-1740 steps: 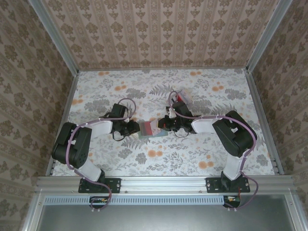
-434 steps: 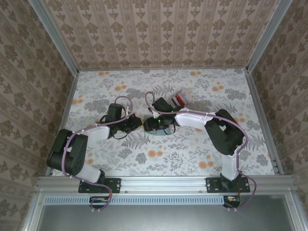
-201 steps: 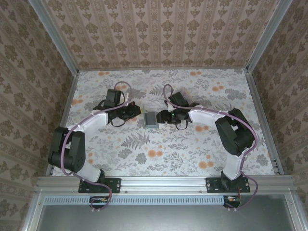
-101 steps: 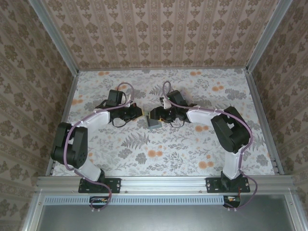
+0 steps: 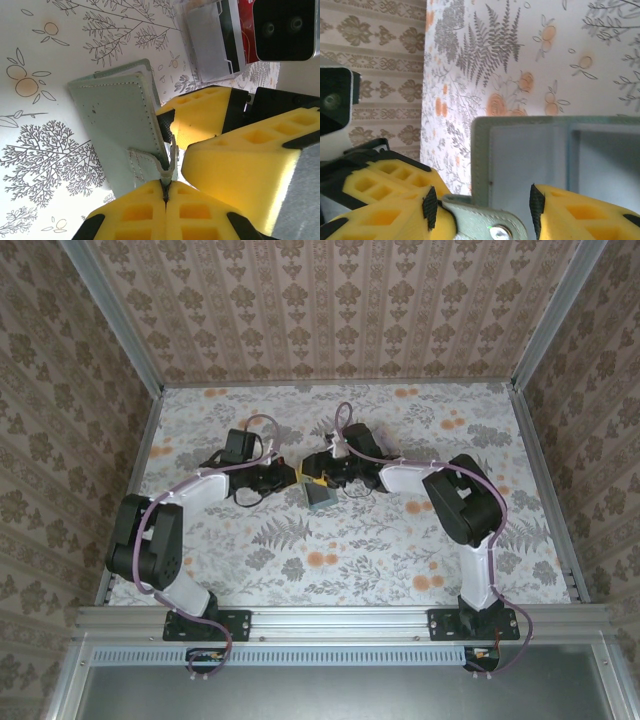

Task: Put the credit cards into the card holder
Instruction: Close the card holder at the center of the table.

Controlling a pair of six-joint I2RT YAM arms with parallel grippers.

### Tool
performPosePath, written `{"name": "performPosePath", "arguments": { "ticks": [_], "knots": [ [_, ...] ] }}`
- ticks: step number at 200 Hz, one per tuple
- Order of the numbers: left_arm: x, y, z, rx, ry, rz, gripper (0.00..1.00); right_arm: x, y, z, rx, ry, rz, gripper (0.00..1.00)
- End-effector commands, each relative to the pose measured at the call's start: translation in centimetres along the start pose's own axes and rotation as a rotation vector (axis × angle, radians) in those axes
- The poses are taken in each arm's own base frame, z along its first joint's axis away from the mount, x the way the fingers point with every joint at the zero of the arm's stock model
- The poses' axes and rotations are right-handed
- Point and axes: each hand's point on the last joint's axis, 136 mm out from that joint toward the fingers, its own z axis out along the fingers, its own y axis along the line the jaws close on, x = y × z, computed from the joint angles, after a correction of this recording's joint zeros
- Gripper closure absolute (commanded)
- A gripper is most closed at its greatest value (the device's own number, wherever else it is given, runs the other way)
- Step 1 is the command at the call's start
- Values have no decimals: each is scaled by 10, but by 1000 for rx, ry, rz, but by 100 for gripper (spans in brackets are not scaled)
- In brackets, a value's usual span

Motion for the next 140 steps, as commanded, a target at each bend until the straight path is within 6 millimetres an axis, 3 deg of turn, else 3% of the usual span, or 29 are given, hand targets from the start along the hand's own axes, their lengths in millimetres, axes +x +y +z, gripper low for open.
{"name": "performPosePath", "arguments": {
  "ticks": [1, 56, 136, 140],
  "knots": [
    [3, -4, 0, 20, 7, 10, 100, -8, 26, 0, -101, 2, 1, 47],
    [3, -1, -1, 11, 5, 8, 100, 8, 19, -15, -36, 30, -8, 55],
    [1, 0, -2, 0, 0, 9, 100, 9, 8, -24, 67, 15, -56, 90],
    [0, 0, -2, -2, -1, 9, 93, 9, 6, -25, 78, 14, -61, 91]
  ]
}}
